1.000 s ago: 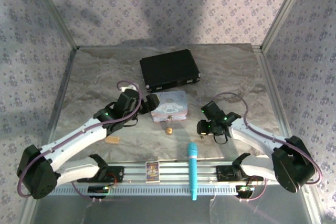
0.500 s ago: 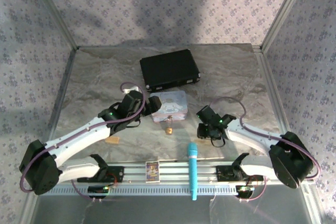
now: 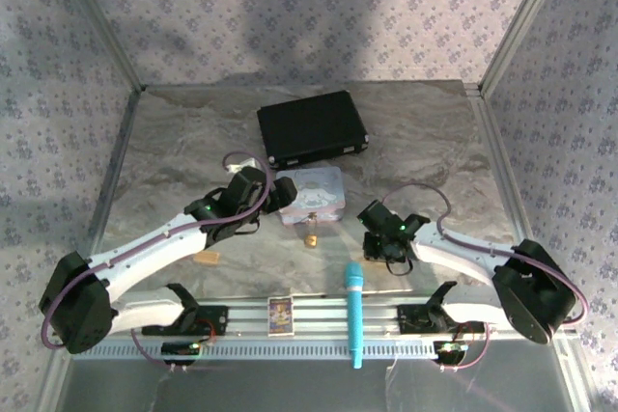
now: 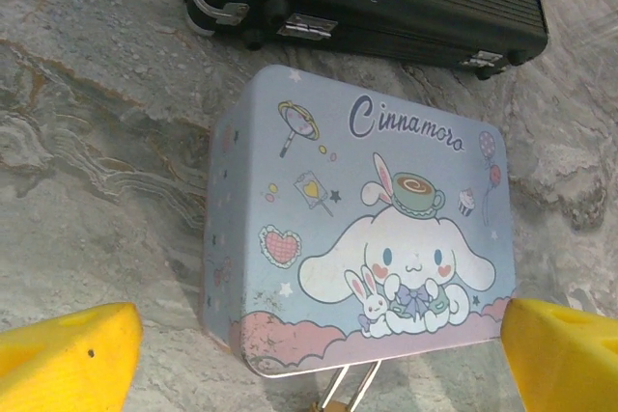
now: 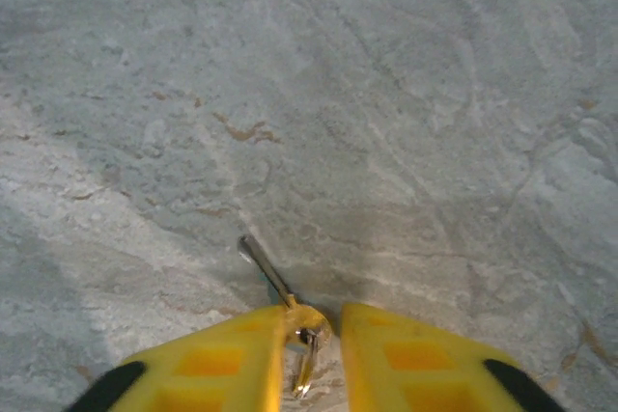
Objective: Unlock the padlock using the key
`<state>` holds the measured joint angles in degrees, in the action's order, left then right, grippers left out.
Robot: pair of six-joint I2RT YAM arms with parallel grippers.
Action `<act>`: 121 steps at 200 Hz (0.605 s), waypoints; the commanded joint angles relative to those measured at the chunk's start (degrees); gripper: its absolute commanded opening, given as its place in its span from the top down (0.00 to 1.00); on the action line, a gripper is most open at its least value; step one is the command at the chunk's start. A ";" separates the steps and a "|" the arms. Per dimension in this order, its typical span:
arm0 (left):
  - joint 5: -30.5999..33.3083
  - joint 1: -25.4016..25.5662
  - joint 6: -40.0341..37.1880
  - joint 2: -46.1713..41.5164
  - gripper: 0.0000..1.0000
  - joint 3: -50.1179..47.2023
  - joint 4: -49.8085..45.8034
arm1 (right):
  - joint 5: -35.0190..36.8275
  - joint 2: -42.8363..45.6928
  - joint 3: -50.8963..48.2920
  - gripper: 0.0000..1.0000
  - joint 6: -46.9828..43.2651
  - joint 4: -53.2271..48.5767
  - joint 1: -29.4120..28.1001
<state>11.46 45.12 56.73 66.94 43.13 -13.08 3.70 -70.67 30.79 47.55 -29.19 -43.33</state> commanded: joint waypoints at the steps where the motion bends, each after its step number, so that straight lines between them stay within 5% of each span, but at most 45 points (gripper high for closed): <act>1: 2.02 0.43 0.75 0.34 0.04 0.72 -1.63 | 0.47 -1.57 -1.01 0.90 1.49 0.46 -0.28; 40: 2.29 0.40 0.60 0.34 0.04 0.60 -1.61 | -0.13 -0.51 -1.28 1.00 0.65 0.63 1.37; 121: -6.89 0.74 -4.16 -1.32 0.22 -1.57 12.22 | -9.29 6.81 2.16 1.00 -8.05 5.12 13.59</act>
<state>8.34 45.45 54.24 66.76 42.15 -6.92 -2.33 -64.47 29.98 43.66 -25.61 -31.16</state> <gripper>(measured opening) 0.786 0.055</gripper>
